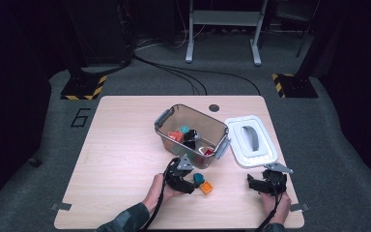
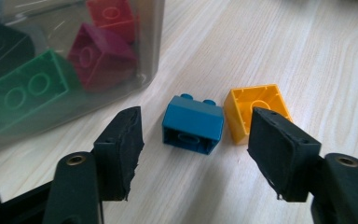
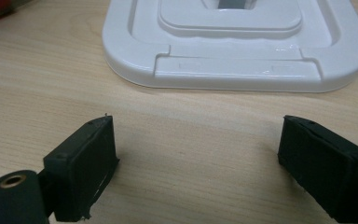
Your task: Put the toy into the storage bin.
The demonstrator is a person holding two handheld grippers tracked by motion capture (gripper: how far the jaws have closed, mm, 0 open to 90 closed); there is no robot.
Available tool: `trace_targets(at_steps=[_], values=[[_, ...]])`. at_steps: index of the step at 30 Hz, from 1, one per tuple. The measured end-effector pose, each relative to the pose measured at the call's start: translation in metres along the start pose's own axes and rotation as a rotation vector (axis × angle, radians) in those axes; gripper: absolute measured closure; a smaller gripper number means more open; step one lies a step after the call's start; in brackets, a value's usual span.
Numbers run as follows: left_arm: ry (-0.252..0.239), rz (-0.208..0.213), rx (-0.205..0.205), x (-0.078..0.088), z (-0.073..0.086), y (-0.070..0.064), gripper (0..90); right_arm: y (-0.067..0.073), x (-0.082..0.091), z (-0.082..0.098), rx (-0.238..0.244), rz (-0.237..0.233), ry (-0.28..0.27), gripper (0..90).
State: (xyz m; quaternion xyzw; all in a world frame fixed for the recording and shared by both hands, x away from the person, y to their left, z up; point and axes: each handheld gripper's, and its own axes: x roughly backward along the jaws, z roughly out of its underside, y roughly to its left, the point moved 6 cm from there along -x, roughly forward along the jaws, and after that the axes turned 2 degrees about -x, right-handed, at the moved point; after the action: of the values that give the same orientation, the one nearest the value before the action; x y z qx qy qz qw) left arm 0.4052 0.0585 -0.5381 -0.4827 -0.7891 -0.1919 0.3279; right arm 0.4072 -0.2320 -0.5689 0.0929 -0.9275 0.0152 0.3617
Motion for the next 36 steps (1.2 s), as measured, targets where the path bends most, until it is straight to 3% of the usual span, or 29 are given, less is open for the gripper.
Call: trace_targets(at_steps=[4,13,20,23,36], values=[[-0.007,0.006,-0.020,-0.006,-0.002,0.000,40.6,0.000,0.000,0.000,0.000,0.000,0.000,10.4],[0.011,0.021,-0.025,-0.014,0.000,0.000,57.1,0.000,0.000,0.000,0.000,0.000,0.000,10.5],[0.003,0.014,-0.028,-0.010,0.003,0.001,58.8,0.000,0.000,0.000,-0.001,0.000,0.000,10.5],[-0.003,0.012,-0.023,-0.006,0.004,0.002,58.9,0.000,0.000,0.000,-0.001,0.000,0.000,10.5],[-0.052,-0.015,0.014,0.042,-0.002,0.015,59.0,0.000,0.000,0.000,0.000,0.001,0.000,10.5]])
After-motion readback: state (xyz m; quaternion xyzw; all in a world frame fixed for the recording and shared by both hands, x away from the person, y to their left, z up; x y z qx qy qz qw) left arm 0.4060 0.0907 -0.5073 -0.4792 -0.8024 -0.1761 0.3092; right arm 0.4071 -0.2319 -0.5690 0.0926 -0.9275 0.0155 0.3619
